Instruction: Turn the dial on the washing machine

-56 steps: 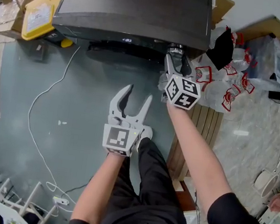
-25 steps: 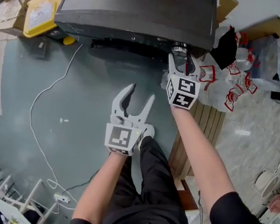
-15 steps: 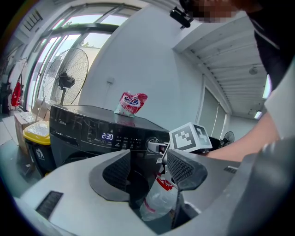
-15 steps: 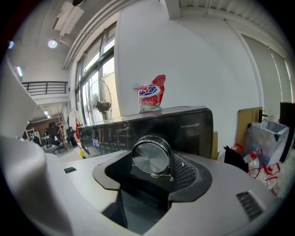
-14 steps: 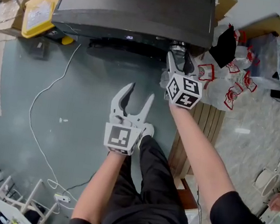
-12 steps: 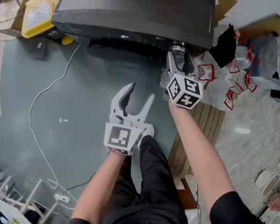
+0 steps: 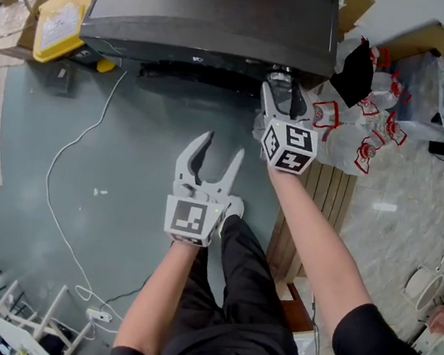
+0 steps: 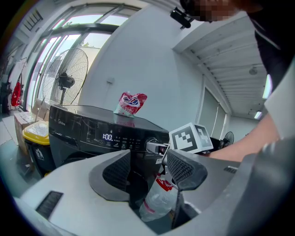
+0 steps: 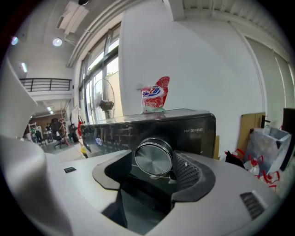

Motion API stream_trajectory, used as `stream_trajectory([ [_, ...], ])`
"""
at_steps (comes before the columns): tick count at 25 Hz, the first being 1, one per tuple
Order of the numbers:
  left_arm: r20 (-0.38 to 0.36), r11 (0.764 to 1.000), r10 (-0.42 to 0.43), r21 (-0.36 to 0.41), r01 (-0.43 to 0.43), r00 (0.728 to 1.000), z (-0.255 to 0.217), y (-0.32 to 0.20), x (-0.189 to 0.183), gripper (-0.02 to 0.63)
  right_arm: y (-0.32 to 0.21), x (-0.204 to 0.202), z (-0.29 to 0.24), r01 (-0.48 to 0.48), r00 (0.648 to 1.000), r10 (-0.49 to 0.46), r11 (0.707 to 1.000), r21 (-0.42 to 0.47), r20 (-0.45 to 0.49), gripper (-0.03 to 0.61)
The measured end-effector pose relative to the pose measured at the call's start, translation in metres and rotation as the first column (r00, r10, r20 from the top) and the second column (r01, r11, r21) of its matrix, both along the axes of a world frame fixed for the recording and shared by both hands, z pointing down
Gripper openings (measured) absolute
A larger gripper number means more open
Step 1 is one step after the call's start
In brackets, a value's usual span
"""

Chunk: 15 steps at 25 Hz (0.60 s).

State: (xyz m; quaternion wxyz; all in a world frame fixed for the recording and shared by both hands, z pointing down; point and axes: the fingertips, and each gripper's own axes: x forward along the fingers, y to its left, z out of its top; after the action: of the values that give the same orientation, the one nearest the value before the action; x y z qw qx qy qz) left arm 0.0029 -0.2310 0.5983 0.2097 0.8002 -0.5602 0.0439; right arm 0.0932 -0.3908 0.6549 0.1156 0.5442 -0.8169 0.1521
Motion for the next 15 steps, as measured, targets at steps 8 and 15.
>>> stream_trajectory([
  [8, -0.001, 1.000, -0.003, -0.003, 0.003, 1.000, -0.0002, 0.0022, 0.0011, 0.224, 0.0042, -0.0055, -0.0025, 0.075, 0.973, -0.060, 0.995, 0.059, -0.223, 0.252],
  [15, 0.001, 1.000, -0.007, -0.007, 0.007, 1.000, 0.0020, 0.0031, -0.0017, 0.224, 0.0007, -0.0022, 0.0003, 0.060, 0.968, -0.045, 0.997, 0.053, -0.245, 0.244],
])
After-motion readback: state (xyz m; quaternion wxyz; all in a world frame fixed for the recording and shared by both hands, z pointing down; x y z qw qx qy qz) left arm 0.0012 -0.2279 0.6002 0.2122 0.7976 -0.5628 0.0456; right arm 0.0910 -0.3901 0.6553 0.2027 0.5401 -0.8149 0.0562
